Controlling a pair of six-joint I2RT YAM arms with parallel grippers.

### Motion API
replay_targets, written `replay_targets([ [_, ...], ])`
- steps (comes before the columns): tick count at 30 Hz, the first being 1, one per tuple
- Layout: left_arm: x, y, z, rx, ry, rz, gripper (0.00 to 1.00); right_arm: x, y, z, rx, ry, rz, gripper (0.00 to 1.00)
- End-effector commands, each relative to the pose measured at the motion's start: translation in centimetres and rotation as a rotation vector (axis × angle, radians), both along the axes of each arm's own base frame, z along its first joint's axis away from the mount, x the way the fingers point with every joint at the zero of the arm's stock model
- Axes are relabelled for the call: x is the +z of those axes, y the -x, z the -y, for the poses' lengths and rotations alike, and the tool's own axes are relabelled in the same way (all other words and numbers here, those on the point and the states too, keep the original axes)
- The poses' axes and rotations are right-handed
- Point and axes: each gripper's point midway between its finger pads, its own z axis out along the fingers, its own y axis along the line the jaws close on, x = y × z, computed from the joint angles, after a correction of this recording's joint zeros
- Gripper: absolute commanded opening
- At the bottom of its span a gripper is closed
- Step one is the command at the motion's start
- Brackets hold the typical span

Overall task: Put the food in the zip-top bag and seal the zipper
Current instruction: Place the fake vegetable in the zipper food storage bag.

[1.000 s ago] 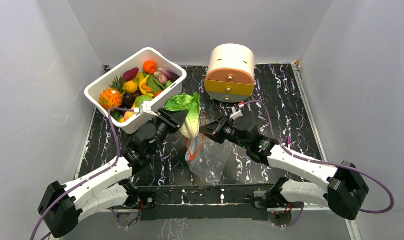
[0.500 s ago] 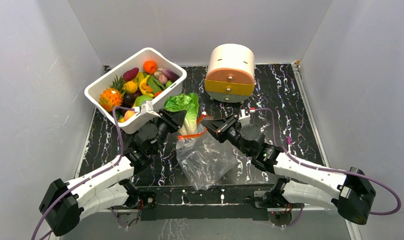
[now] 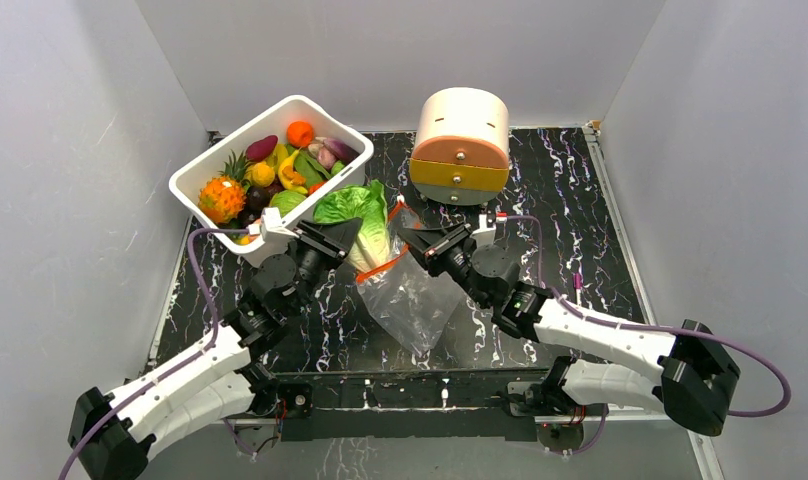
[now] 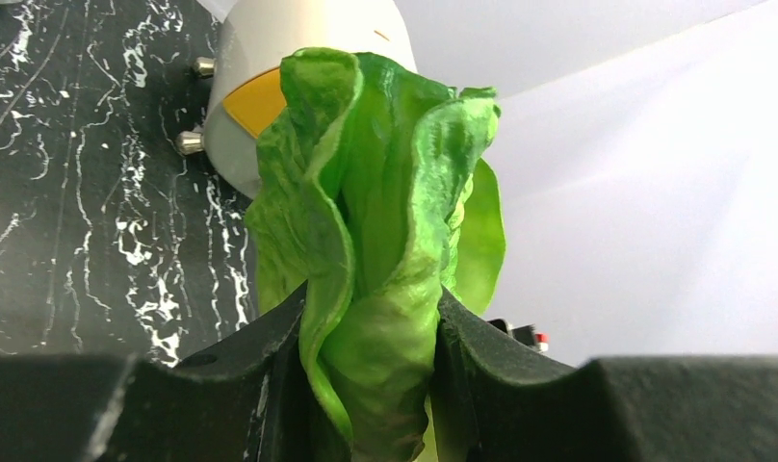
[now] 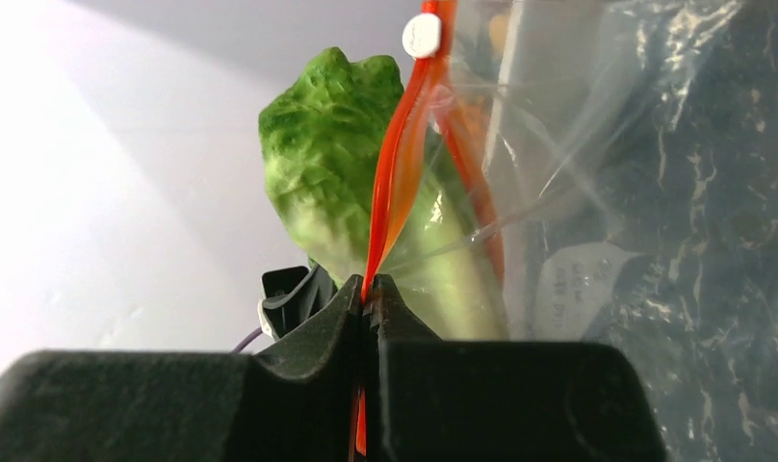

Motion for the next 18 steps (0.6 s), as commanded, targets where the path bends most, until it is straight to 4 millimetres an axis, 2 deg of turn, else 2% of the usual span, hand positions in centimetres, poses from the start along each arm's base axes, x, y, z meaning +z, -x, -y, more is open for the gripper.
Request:
replay_targets([
  [1,2.9,0.3,-0.7,0.027,0.135,-0.017,0.0,3.3,0.2,-0.3,-0.004,-0.084,0.085,0.0],
  [4,3.5,0.5,-0.5,0.008,0.128,0.018,0.0,3.9,0.3,-0.7,0.003,-0.059,0.084,0.0],
  [6,3.4,0.6,0.2,-0.029,0.096,0.061,0.0,4.1,0.8,-0.9,0.018,-0.11,0.067,0.0],
  [9,2.6,0.5,1.1,-0.065,0.047,0.133,0.0,5.4,1.4,-1.6,0.057,-0.201,0.074,0.0],
  [14,1.8,0.3,0.9,-0.051,0.013,0.186,0.0,6.9,1.7,-2.4,0.067,-0.215,0.094,0.0],
  [18,2.0,0.3,0.6,-0.038,-0.03,0.187,0.0,6.9,1.4,-2.2,0.045,-0.224,0.098,0.0],
])
